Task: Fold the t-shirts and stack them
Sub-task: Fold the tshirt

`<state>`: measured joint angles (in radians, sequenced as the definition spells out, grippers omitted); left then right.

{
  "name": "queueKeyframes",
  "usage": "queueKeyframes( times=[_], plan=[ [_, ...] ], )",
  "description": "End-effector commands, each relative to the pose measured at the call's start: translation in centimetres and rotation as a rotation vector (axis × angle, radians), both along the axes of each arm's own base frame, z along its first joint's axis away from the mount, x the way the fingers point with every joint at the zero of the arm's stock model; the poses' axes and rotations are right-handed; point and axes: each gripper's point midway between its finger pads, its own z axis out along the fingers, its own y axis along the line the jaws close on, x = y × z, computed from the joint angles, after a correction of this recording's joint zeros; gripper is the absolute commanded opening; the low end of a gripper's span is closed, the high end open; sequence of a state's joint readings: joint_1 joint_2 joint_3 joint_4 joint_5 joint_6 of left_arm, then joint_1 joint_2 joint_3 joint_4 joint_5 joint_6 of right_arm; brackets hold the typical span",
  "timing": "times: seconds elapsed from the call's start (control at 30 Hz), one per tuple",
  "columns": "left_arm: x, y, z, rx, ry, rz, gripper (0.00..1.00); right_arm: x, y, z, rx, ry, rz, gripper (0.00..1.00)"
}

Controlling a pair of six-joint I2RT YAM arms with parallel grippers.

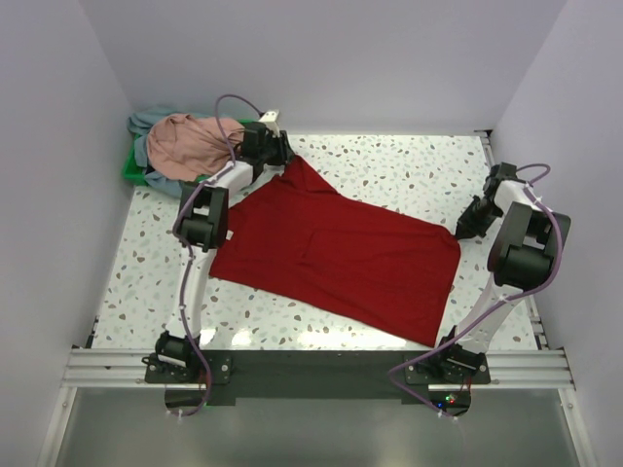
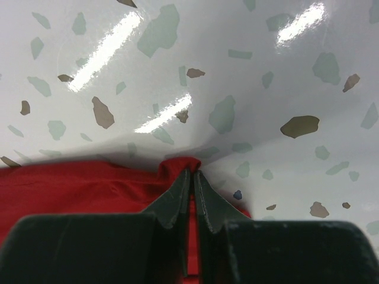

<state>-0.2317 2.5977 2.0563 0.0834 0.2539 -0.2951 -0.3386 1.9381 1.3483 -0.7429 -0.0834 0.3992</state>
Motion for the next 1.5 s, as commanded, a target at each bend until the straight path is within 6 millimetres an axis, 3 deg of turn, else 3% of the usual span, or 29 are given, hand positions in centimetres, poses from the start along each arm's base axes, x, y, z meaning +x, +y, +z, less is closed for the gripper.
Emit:
queueKeyframes(
  times=[0.0,0.27,0.37,0.67,0.87,1.0,1.2,1.47],
  plan=[
    [0.4,-0.8,0.1,-0.018,-0.016,-0.035,0.39,0.9,0.2,0.9,0.008,-0.026,0.021,0.06],
    [0.4,-1.2,-0.6,-0.048,0.015,-0.034,0.15,0.7,0.3,0.9,0.010,-0.023,0.019,0.06],
    [0.3,-1.4,-0.8,-0.084,0.038,-0.014,0.00,0.8,0.2,1.0,0.006,-0.025,0.017,0.06],
    [-0.1,-2.7,2.3,-0.275,0.028,0.003,0.00,1.3,-0.2,2.1,-0.017,-0.046,-0.005,0.00],
    [0.3,-2.5,6.2,-0.390,-0.039,0.026,0.00,2.1,-1.1,3.8,-0.056,-0.072,-0.013,0.00],
    [1.0,-2.3,8.7,-0.468,-0.088,0.031,0.00,3.3,-1.7,5.2,-0.078,-0.105,-0.015,0.00],
    [2.6,-1.5,11.5,-0.581,-0.145,0.044,0.00,4.4,-2.2,5.6,-0.088,-0.115,-0.017,0.00],
    [4.2,-0.9,13.7,-0.726,-0.202,0.032,0.00,6.2,-2.9,6.0,-0.098,-0.138,-0.034,0.00]
  ],
)
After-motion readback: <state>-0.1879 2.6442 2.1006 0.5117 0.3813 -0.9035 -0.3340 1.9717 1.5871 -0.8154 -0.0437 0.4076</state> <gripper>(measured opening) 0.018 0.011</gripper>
